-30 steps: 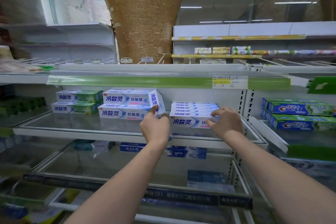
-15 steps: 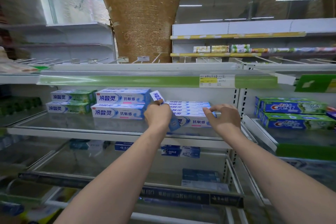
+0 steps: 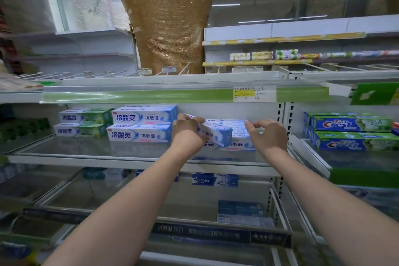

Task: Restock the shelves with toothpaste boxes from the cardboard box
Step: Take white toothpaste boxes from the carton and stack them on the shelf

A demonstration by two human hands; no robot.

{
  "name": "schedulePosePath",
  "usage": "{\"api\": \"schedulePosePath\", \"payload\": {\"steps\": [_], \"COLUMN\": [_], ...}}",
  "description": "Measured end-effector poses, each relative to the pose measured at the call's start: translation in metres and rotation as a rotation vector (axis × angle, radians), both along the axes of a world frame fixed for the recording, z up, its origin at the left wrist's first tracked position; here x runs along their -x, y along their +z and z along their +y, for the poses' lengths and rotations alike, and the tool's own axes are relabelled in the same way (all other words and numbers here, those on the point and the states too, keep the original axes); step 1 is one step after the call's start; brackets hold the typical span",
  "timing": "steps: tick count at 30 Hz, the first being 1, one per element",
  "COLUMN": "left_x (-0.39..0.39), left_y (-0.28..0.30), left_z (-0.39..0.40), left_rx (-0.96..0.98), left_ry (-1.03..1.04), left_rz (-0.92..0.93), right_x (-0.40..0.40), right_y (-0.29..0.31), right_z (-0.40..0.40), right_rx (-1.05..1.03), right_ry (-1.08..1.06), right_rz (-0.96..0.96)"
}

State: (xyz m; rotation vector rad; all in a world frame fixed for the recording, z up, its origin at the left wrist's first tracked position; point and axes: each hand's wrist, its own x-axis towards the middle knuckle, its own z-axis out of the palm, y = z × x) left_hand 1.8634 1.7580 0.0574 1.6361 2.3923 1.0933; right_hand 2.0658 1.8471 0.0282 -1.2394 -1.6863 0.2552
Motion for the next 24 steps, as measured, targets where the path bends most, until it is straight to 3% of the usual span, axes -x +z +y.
{"api": "schedulePosePath", "payload": {"steps": [2, 4, 10, 14, 24], "left_x": [0.008, 0.012, 0.011, 0.005, -0.016], "left_y": [0.002, 0.003, -0.002, -0.001, -0.002], "left_z": [0.006, 0.014, 0.039, 0.063, 0.121], "left_rx": [0.045, 0.035, -0.111, -0.103, -0.036], "left_ry": [-0.014, -0.057, -0.084, -0.019, 0.018], "left_rz": [0.182, 0.230, 0.216, 0.268, 0.340], "right_x": [0.002, 0.002, -0.009, -0.016, -0.014], "right_y": [0.001, 0.001, -0.003, -0.005, -0.005], "right_z": [0.003, 0.007, 0.026, 0.029, 0.056], "right_rx": [-0.005, -0.021, -0.136, -0.208, -0.040], "right_ry": [-0.001, 0.006, 0.005, 0.015, -0.117], "right_rz": [0.002, 0.026, 0.070, 0.041, -0.054]}}
